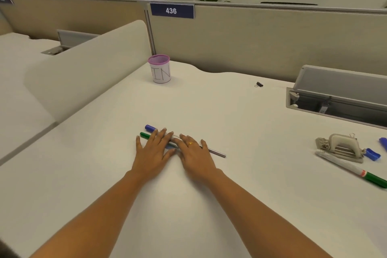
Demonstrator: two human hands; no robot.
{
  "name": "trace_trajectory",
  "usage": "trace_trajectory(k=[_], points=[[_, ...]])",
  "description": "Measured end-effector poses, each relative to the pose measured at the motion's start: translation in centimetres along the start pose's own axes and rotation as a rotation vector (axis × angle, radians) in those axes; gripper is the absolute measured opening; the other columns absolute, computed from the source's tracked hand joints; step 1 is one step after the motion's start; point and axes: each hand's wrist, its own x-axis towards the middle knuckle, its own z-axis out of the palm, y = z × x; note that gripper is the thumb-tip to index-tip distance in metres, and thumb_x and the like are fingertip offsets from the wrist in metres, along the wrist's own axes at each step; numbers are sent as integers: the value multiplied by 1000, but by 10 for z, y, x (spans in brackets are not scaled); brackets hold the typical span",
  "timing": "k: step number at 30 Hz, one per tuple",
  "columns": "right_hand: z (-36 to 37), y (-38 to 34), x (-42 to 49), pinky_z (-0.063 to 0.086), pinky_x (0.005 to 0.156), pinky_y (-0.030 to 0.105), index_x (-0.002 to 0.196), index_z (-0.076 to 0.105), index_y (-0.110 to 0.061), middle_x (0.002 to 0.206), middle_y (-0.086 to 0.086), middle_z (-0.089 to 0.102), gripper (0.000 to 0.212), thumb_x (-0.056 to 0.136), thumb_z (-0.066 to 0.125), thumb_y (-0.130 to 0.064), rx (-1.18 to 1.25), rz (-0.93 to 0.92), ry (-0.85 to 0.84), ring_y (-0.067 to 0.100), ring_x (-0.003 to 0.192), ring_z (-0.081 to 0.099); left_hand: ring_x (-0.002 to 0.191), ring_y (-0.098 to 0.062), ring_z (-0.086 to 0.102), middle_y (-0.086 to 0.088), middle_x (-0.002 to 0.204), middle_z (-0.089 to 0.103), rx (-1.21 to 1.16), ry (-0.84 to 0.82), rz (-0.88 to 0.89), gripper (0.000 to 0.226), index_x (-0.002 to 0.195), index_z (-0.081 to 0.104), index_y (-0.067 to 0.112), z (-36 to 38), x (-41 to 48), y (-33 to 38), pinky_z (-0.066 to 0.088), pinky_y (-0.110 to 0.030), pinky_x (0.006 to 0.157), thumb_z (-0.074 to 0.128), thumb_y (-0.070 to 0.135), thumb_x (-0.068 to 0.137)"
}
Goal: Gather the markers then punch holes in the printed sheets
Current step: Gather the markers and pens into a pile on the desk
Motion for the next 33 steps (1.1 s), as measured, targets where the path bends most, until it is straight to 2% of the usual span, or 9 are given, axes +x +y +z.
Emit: trace_trajectory(k=[3, 5, 7, 10, 14, 19, 23, 28, 33], points=[[11, -20, 17, 9, 116, 46, 145, 25, -30, 155, -1, 24, 46, 99, 28, -21, 16, 13, 22, 14, 144, 19, 140, -17, 31, 3, 150, 34, 92, -16, -33, 99, 142, 32, 34, -9, 4, -27, 14, -63, 108, -22, 75, 70], [19, -36, 29, 9, 116, 46, 144, 26, -28, 156, -1, 24, 46, 99, 27, -19, 17, 27, 28, 14, 145, 18, 121, -23, 55, -3, 133, 56, 139, -31, -87, 83, 132, 50, 30, -14, 6, -47, 34, -65, 94, -8, 67, 85], [27, -51, 43, 8, 116, 47, 144, 27, -25, 156, -1, 23, 45, 99, 27, -17, 29, 40, 29, 14, 145, 17, 111, -25, 62, -5, 123, 63, 158, -16, -130, 78, 125, 57, 29, -17, 9, -68, 41, -63, 86, -2, 63, 88], [38, -73, 68, 7, 116, 48, 144, 27, -24, 156, 0, 22, 45, 100, 26, -16, 47, 38, 27, 16, 145, 17, 116, -28, 58, -5, 125, 62, 157, 47, -136, 79, 127, 55, 29, -18, 18, -100, 37, -61, 89, -1, 66, 87], [53, -99, 97, 7, 116, 48, 145, 26, -23, 156, 1, 22, 46, 99, 26, -15, 49, 35, 29, 17, 145, 16, 131, -27, 40, -4, 142, 47, 191, 122, -172, 77, 139, 39, 32, -19, 27, -134, 27, -53, 95, 2, 63, 79], [58, -117, 126, 7, 116, 49, 145, 26, -24, 156, 1, 21, 45, 100, 26, -19, 30, 54, 39, 17, 146, 15, 128, -29, 41, -6, 143, 45, 197, 187, -197, 63, 141, 36, 30, -22, 35, -153, 29, -53, 95, 23, 56, 86], [62, -123, 140, 8, 115, 50, 144, 26, -25, 156, 1, 22, 46, 98, 27, -17, 24, 59, 47, 17, 145, 16, 136, -27, 30, -6, 151, 32, 149, 183, -223, 57, 145, 26, 30, -21, 40, -155, 25, -51, 99, 34, 51, 93], [63, -130, 148, 9, 115, 52, 144, 27, -25, 156, 1, 22, 46, 98, 30, -17, 22, 62, 45, 18, 145, 17, 138, -30, 31, -11, 146, 39, 119, 211, -274, 55, 141, 37, 25, -18, 41, -160, 22, -61, 101, 42, 47, 92], [60, -129, 151, 6, 115, 54, 147, 21, -27, 157, 0, 19, 50, 98, 34, -24, 58, 104, 37, 15, 146, 12, 128, -36, 45, -16, 134, 53, 100, 216, -279, 61, 131, 52, 17, -17, 40, -162, 25, -70, 97, 35, 50, 82]])
